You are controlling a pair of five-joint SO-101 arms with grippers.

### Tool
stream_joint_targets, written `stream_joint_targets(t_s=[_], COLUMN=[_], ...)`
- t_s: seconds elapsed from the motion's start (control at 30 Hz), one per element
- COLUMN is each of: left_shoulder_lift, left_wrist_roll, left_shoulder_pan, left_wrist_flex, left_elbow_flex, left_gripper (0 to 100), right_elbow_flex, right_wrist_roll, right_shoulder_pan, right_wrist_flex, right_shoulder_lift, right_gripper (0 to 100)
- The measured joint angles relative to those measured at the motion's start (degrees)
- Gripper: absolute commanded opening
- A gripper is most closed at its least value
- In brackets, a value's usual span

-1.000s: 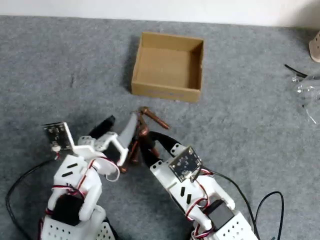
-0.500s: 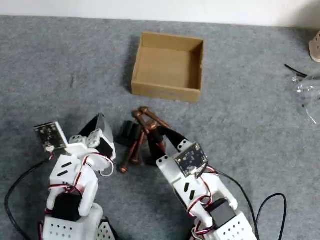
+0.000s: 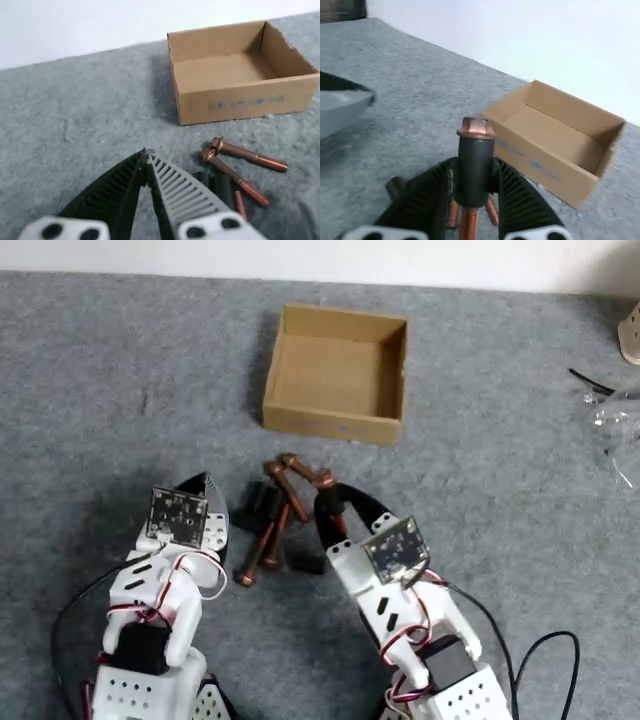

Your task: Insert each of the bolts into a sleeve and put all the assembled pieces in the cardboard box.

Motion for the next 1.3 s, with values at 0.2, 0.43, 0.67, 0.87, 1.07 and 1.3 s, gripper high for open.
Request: stream_joint_targets(t_s=[0.2, 0.43, 0.67, 0.87, 1.07, 1.3], left_shoulder_lift=[0.00, 0.00, 0.00, 0.00, 0.00, 0.00], left_wrist_roll=[-0.53, -1.85, -1.85, -1.85, -1.85, -1.85], left_shoulder_pan=[0.00, -1.41, -1.49, -1.49, -1.49, -1.49], left_wrist_flex=[-7.30, -10.02, -10.11, -10.11, -10.11, -10.11], left_elbow_flex=[3.16, 3.25, 3.25, 3.25, 3.25, 3.25], left_gripper=[1, 1, 1, 1, 1, 1], right_elbow_flex=[0.00, 0.00, 0.00, -2.64, -14.33, -38.15], right_wrist_roll=[-0.35, 0.00, 2.29, 1.76, 1.32, 1.32], right_shoulder_pan=[6.42, 9.32, 12.84, 13.19, 12.92, 12.92], right_wrist_flex=[-1.41, -1.76, 1.58, 3.69, 3.69, 3.25], right_shoulder_lift=[0.00, 0.00, 0.00, 2.11, 20.48, 53.63], right_gripper=[0.4, 0.4, 0.4, 0.5, 0.5, 0.5])
